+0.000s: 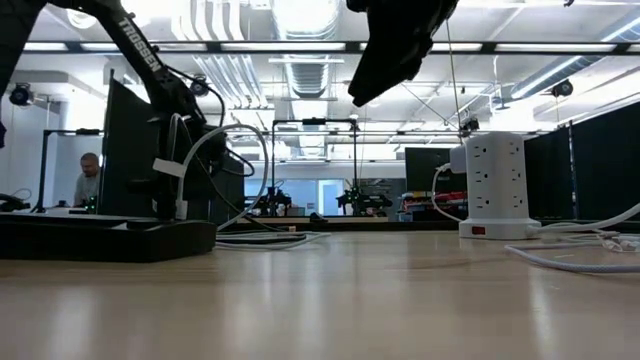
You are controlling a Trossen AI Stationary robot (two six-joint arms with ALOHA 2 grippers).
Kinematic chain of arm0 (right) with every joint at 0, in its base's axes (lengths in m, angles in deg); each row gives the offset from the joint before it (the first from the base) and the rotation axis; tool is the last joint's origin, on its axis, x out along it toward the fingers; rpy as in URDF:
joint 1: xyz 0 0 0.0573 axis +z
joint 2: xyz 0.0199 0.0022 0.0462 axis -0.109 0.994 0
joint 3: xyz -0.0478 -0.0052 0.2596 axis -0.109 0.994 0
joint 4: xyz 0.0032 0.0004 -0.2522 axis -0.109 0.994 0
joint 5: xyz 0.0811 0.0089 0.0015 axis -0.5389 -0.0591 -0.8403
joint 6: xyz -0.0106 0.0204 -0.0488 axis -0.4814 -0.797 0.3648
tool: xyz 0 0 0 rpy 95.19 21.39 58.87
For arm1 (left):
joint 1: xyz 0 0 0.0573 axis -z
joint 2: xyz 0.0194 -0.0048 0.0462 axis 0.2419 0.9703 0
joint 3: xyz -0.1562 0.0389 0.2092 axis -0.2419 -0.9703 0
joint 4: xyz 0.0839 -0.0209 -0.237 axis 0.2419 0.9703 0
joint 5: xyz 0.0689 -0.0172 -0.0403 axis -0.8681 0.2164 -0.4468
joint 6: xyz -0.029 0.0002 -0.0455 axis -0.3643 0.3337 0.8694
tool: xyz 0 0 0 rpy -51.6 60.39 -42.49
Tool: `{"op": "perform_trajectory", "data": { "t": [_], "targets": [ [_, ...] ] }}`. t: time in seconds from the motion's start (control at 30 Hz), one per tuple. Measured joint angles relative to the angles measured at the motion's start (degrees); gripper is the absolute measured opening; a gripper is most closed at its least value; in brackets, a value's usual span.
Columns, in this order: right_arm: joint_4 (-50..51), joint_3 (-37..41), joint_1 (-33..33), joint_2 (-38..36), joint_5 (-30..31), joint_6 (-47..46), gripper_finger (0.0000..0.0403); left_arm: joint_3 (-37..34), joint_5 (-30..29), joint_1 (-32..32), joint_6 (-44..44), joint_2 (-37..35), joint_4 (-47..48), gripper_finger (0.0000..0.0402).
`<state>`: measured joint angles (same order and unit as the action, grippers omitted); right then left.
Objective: Insert USB
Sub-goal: Insert the black charger cable into the black outlet extension
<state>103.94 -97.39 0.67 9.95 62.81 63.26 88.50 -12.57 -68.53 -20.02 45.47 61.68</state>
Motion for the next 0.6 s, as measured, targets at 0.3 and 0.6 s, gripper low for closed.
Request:
{"op": "perform_trajectory", "data": {
  "t": [0.3, 0.6],
  "targets": [
    [-3.8, -0.7, -7.6, -6.6, -0.6, 14.7, 0.0207, -0.1, 22.0, 10.3, -5.0, -22.8, -5.8, 0.0001],
    [-19.2, -0.7, -12.8, -7.4, -9.2, 42.0, 0.0206, -0.3, 26.9, 32.3, 6.8, -32.8, -17.6, 0.0000]
  ]
}}
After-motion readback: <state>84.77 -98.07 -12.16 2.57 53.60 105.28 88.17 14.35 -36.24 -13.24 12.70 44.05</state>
